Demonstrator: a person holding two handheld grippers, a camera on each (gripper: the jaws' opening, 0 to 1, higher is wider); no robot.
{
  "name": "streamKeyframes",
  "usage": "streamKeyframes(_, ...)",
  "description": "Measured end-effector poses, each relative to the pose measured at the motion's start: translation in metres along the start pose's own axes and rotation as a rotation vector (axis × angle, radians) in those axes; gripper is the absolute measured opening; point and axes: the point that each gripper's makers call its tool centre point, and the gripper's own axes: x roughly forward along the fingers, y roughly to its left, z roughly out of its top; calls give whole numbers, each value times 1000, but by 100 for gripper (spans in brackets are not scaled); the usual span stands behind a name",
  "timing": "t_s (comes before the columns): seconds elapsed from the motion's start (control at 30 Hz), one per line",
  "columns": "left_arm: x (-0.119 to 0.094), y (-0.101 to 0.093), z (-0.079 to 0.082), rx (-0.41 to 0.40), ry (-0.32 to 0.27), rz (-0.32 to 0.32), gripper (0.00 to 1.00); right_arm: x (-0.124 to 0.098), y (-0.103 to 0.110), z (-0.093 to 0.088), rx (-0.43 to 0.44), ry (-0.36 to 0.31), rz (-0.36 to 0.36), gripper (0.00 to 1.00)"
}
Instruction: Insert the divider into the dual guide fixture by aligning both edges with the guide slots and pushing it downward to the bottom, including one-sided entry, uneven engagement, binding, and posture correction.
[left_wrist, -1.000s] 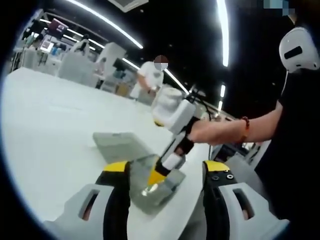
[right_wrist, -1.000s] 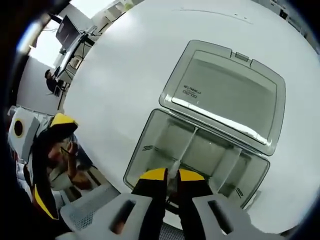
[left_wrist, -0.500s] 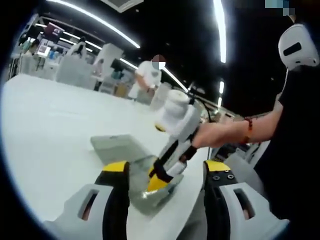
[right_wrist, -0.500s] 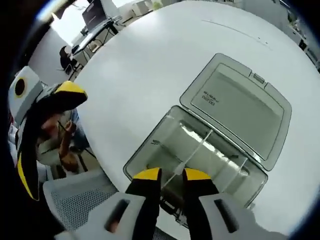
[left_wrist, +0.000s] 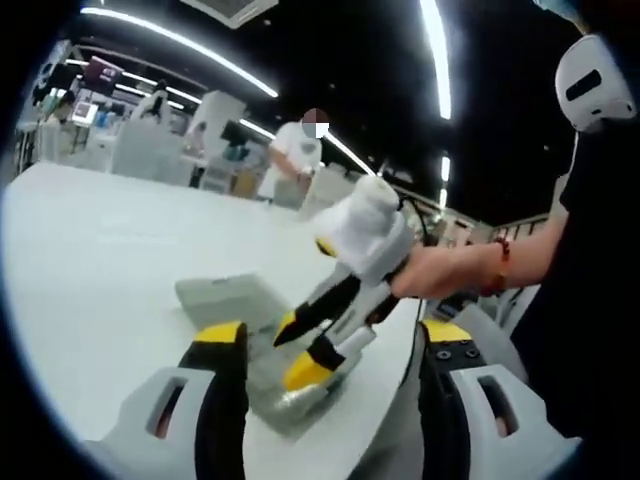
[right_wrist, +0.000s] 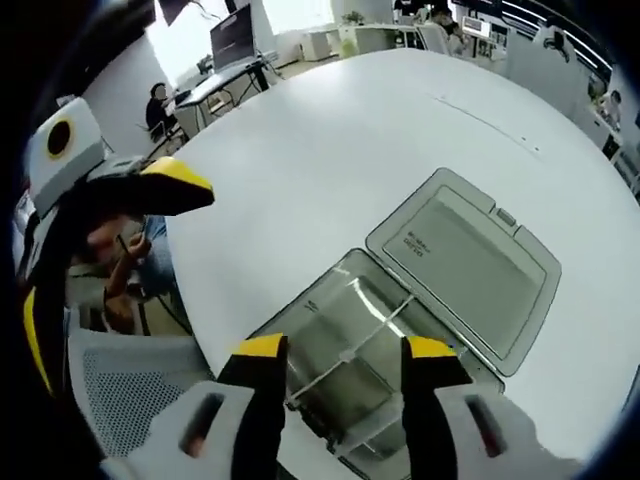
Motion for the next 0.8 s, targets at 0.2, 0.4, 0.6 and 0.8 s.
streamKeyframes(0.2,-1,-2,-6,18,22,18,74,-8,2,3,-38,-53,2,63)
streamKeyframes(0.4,-5,-3,-6,33,32,40,77,-15,-1,7,-68,-113,-14,83)
streamKeyframes(0.6,-6,-6,-2,56,39,72,85,-25,0,10,-72,-155,-19,87)
streamKeyframes(0.8,0,-17,-4,74,65,70,93,-37,-2,1,-60,-183,-31,81)
